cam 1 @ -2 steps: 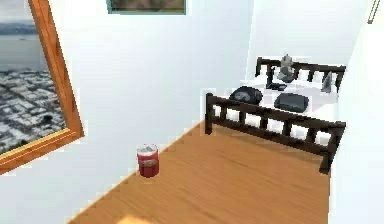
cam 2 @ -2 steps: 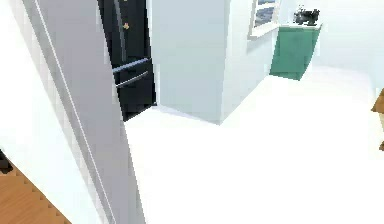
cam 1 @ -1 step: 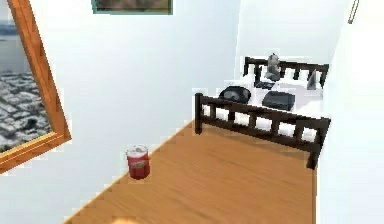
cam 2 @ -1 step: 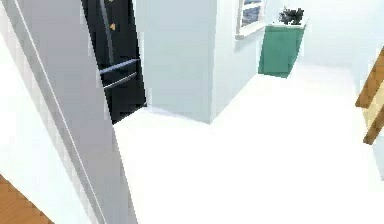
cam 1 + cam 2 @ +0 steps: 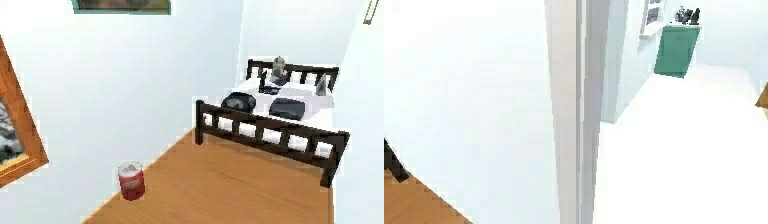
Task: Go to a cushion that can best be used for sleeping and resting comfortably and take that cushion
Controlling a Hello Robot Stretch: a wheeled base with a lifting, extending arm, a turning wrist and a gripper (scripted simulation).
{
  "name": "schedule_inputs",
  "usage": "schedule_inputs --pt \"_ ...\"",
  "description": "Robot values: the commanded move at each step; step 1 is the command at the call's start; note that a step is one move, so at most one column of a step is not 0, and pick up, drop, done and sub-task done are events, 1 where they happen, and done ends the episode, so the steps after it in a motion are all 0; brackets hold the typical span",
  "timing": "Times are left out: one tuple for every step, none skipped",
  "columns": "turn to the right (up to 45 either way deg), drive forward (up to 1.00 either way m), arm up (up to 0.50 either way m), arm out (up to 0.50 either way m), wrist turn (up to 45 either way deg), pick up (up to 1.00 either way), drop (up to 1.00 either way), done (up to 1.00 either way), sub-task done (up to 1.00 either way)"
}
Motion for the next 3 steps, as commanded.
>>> schedule_inputs --pt "33.0 0.00 0.00 0.00 0.0 0.00 0.00 0.00 0.00" --pt "0.0 1.00 0.00 0.00 0.0 0.00 0.00 0.00 0.00" --pt "3.0 0.00 0.00 0.00 0.0 0.00 0.00 0.00 0.00"
